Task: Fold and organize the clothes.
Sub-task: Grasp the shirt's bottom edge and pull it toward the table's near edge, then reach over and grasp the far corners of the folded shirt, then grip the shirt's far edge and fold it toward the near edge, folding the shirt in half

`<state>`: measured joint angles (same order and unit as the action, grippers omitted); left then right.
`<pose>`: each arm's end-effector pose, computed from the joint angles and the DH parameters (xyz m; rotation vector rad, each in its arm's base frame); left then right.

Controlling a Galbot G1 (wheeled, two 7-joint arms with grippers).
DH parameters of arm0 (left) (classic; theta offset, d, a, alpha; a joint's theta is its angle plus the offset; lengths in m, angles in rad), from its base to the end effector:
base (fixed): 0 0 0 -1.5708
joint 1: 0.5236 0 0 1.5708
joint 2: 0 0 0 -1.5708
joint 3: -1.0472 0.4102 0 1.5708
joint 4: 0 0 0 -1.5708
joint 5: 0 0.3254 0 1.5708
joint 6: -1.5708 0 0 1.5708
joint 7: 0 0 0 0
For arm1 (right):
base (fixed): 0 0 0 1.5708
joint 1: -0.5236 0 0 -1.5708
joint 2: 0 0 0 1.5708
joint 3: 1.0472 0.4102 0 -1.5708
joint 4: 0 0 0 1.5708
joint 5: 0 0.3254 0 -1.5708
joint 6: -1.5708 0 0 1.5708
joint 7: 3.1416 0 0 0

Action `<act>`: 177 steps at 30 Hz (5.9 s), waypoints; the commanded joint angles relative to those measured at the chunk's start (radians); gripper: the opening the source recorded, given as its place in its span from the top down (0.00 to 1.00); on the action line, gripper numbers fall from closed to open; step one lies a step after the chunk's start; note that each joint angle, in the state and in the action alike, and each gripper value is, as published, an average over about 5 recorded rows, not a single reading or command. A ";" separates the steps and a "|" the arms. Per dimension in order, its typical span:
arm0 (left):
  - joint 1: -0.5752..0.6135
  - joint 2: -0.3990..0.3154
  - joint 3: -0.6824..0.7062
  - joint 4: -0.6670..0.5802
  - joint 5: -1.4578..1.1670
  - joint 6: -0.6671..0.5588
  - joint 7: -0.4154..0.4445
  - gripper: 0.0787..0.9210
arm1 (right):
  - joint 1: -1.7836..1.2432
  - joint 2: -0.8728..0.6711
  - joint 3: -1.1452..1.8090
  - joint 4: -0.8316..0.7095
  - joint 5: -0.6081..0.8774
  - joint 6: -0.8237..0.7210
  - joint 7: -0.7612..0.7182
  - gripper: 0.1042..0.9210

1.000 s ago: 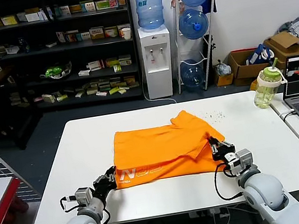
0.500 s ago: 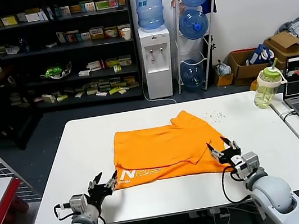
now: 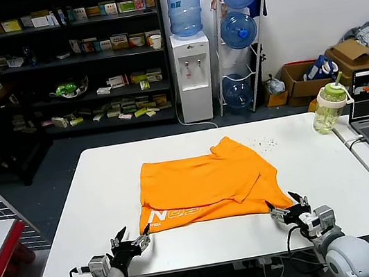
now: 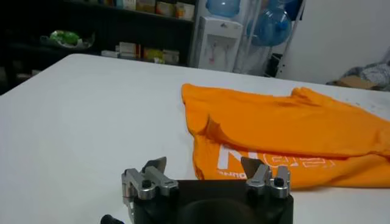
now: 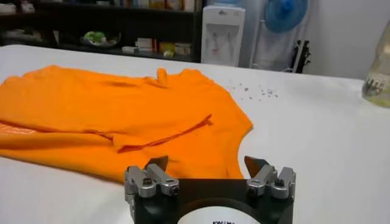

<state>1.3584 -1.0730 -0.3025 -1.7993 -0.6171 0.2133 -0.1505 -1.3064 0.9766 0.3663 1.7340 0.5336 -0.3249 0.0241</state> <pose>0.1937 0.0996 -0.4077 -0.2114 -2.6764 0.1716 0.2234 -0.1584 -0.3947 0.2633 -2.6010 0.0824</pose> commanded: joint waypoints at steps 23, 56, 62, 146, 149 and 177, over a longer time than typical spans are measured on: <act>-0.023 -0.012 0.027 0.061 0.010 -0.029 0.025 0.66 | -0.047 0.001 0.012 0.023 0.028 -0.011 0.000 0.75; 0.373 0.113 -0.129 -0.343 -0.151 0.123 -0.146 0.98 | -0.445 -0.064 0.176 0.337 0.057 -0.072 0.071 0.90; 0.319 0.122 -0.173 -0.328 -0.170 0.135 -0.141 0.82 | -0.405 -0.075 0.190 0.361 0.045 -0.072 0.078 0.69; -0.657 0.033 0.303 0.493 -0.209 0.097 0.058 0.87 | 0.829 0.260 -0.414 -0.673 0.109 -0.091 -0.005 0.97; -0.628 0.044 0.285 0.430 -0.209 0.094 0.054 0.96 | 0.794 0.227 -0.399 -0.580 0.127 -0.096 0.021 0.97; -0.173 0.202 0.168 -0.107 -0.180 0.114 -0.035 0.98 | 0.228 -0.182 -0.204 0.222 0.395 -0.280 0.243 0.97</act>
<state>1.0250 -0.9031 -0.1141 -1.7445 -0.8259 0.3301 -0.1682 -0.8757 0.8958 0.0967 1.7076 0.8745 -0.5729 0.2134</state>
